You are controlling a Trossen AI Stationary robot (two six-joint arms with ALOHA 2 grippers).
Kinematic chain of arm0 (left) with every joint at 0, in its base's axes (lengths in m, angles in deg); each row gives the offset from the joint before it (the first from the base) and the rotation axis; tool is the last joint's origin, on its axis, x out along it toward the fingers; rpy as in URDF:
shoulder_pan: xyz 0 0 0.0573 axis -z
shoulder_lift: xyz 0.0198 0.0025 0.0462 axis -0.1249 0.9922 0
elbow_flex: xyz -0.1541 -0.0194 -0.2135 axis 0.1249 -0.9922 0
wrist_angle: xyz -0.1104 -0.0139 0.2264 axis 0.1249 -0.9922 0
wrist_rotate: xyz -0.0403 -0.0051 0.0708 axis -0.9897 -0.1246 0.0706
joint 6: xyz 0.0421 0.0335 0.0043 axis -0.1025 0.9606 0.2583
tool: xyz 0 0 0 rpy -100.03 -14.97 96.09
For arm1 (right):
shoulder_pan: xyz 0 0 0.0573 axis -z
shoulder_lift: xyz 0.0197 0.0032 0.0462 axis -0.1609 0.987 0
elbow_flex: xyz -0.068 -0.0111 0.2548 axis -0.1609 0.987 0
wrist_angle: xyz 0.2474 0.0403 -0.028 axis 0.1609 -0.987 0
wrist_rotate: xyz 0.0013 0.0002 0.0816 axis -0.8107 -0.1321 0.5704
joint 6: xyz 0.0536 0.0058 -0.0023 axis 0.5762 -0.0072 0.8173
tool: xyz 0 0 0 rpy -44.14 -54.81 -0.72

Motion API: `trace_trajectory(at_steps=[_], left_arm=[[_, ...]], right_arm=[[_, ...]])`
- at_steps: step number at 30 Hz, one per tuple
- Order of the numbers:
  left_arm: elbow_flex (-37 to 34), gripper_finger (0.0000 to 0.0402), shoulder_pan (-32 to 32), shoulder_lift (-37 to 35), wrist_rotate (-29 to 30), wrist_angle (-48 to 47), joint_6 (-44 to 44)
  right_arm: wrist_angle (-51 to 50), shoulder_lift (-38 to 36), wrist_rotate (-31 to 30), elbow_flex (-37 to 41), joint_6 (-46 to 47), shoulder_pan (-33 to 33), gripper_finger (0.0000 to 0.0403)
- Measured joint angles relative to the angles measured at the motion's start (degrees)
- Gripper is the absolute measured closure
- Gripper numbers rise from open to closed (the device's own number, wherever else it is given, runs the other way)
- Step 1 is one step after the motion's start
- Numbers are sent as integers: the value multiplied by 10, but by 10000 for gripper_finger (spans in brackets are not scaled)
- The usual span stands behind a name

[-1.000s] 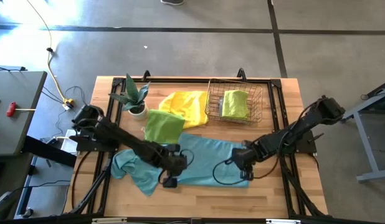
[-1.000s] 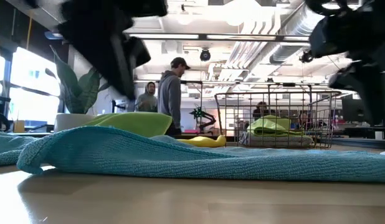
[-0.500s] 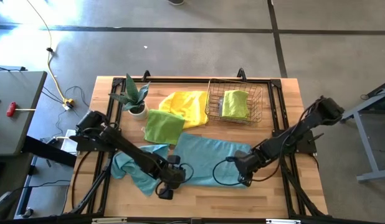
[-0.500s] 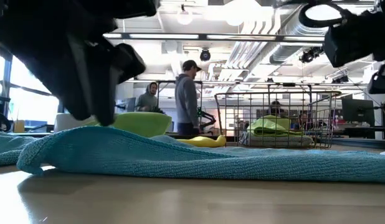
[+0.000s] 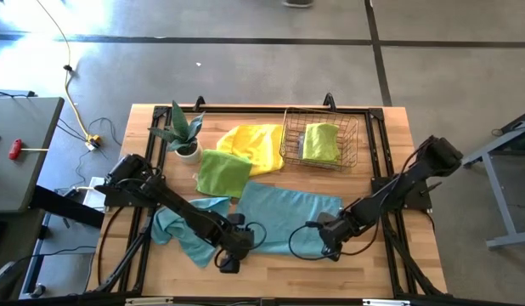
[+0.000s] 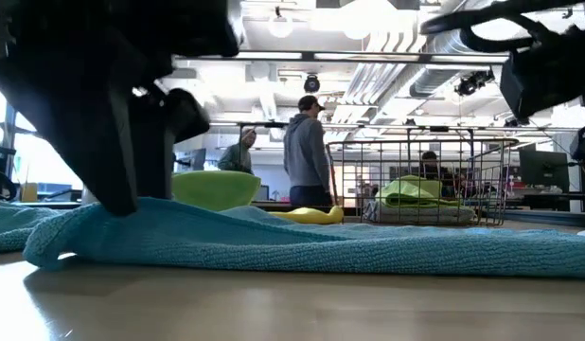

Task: Fold microfiber towels
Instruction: Fold the right blue microfiber towel

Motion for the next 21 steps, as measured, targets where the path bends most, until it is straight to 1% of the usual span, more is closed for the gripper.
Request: trace_trajectory(at_steps=[6, 9, 12, 18, 19, 21], left_arm=[[-3, 257, 0, 12, 5, -3, -30], [-3, 269, 1, 13, 3, -17, -45], [-3, 300, 1, 13, 3, -17, -52], [-3, 388, 1, 13, -16, -12, -52], [-3, 394, 1, 13, -19, -10, -52], [-3, 392, 1, 13, -30, 0, -51]], right_arm=[[9, 17, 3, 0, -12, -8, 233], [17, 19, -1, 0, -15, -14, 233], [27, 19, -1, 0, -16, -19, 233], [38, 19, -6, 0, -22, -27, 233], [41, 19, -9, 0, -32, -29, 233], [47, 19, -23, 0, -55, -31, 233]])
